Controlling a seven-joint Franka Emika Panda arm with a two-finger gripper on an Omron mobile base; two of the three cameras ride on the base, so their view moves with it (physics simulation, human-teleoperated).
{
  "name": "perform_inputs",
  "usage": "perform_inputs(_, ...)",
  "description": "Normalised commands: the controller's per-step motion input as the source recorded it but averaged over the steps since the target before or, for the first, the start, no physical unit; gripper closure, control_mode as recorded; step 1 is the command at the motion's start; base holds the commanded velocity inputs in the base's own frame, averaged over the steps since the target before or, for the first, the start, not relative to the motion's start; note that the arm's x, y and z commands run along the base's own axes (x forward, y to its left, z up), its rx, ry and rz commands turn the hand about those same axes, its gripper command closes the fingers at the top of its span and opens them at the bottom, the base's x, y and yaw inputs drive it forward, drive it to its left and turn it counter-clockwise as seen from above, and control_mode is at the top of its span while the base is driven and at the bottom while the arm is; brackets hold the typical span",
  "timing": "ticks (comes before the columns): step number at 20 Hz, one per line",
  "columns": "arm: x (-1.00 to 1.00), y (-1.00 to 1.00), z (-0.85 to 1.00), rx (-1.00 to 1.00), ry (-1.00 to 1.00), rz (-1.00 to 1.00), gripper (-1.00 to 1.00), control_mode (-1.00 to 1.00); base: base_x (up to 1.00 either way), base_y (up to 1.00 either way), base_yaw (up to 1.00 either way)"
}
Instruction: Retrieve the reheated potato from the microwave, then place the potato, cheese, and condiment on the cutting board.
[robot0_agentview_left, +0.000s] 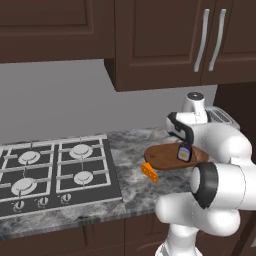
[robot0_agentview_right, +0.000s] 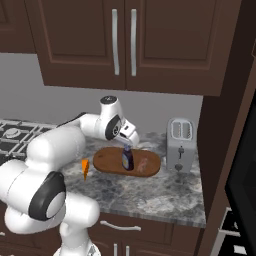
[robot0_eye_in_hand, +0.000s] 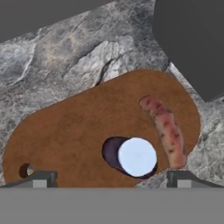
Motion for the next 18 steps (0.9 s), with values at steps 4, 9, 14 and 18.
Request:
perform_inputs(4, -0.23, 0.09, 0.08, 0.01, 0.00, 0.00, -1.00, -1.00, 0.00, 0.00, 0.00)
perform_inputs(9, -0.36, 0.25, 0.01, 0.02, 0.02, 0.09, -1.00, -1.00, 0.00, 0.00, 0.00)
perform_inputs(14, -0.31, 0.30, 0.00, 0.01, 0.04, 0.15, -1.00, -1.00, 0.00, 0.00, 0.00)
perform_inputs(18, -0.21, 0.33, 0.00, 0.00, 0.06, 0.16, -1.00, -1.00, 0.00, 0.00, 0.00)
